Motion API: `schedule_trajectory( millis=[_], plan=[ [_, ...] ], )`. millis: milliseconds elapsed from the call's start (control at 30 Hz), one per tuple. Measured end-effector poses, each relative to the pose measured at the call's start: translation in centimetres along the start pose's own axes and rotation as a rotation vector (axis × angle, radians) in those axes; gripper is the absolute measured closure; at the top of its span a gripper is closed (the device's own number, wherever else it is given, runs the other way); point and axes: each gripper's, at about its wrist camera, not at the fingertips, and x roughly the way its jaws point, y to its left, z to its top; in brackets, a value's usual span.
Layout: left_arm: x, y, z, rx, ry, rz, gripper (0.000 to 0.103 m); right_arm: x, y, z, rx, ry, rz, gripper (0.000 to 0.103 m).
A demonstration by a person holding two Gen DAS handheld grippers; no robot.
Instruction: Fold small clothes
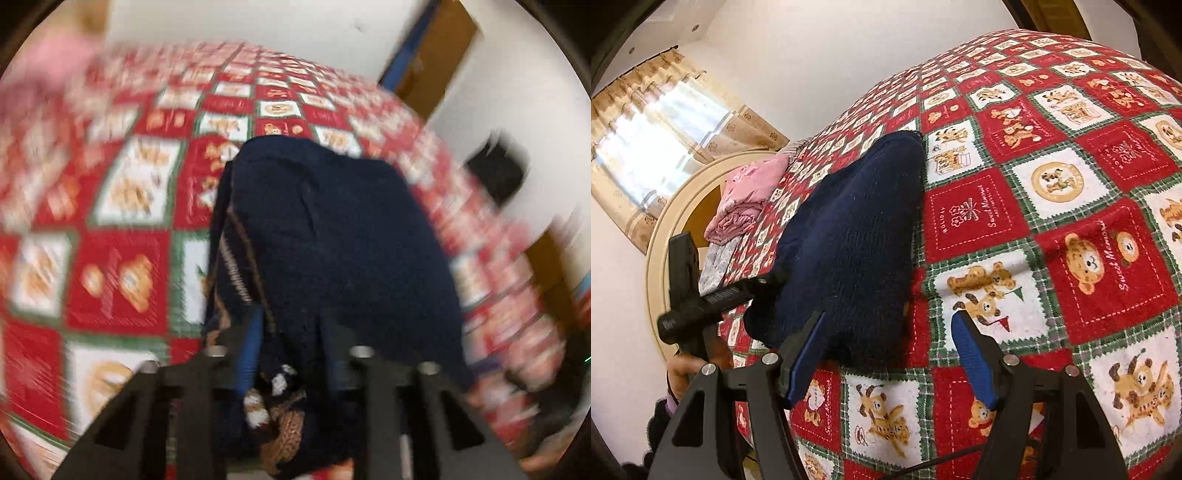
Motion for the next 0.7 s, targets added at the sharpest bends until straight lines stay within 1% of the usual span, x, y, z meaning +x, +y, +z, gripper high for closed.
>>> schedule_trajectory(
  millis=[33,67,133,167,200,267,367,400,433,467,533,567,633,667,700],
  plan=[
    [-0.6,1.6,0.2,-0.1,0.004,-0.127,0.087,0.0,-0.1,0.0,0.005,-0.001,0.004,0.033],
    [-1.0,2.4,0.1,-0.15,0.004,-0.204,0.09,0.2,-0.1,0.0,0.01,0.002,0.007,0.033],
    [-2.0,3.4,-0.4,-0.208,-0.014,-0.361,0.091,0.5,-0.1,0.0,0.016,0.011,0.014,0.033],
    [-2.5,3.6,-0.5,-0.218,-0.026,-0.385,0.091,0.7,0.0,-0.1,0.017,0.016,0.017,0.033],
    [-2.9,3.7,-0.7,-0.22,-0.042,-0.396,0.091,0.9,0.2,-0.1,0.015,0.019,0.022,0.033],
    [-3.0,4.1,-0.8,-0.212,-0.049,-0.376,0.091,1.1,0.8,-0.2,-0.003,0.022,0.039,0.033],
    [-1.8,6.5,-1.5,-0.284,-0.026,-0.37,0.091,1.0,2.6,-0.4,-0.076,0.022,0.063,0.033],
    [-1.6,7.2,-1.6,-0.292,-0.024,-0.354,0.09,1.0,3.5,-0.4,-0.108,0.014,0.076,0.033],
    [-1.2,7.8,-1.7,-0.296,-0.017,-0.335,0.087,1.0,4.0,-0.5,-0.127,0.011,0.089,0.033],
    [-0.8,8.3,-1.8,-0.31,-0.01,-0.329,0.087,1.2,4.7,-0.5,-0.147,0.013,0.103,0.033],
    [-1.1,9.1,-1.6,-0.365,-0.011,-0.379,0.086,2.0,6.5,-0.4,-0.202,0.023,0.113,0.033],
    [-1.8,9.0,-1.3,-0.357,-0.024,-0.376,0.084,2.1,6.9,-0.3,-0.221,0.014,0.12,0.033],
    [-3.2,8.2,-1.2,-0.314,-0.055,-0.317,0.074,2.9,8.6,-0.2,-0.276,0.003,0.175,0.033],
    [-3.8,7.8,-1.0,-0.292,-0.063,-0.28,0.059,3.3,9.4,-0.2,-0.298,0.01,0.197,0.033],
    [-4.4,7.4,-0.8,-0.269,-0.069,-0.25,0.046,4.1,10.5,-0.4,-0.327,0.022,0.219,0.033]
  ],
)
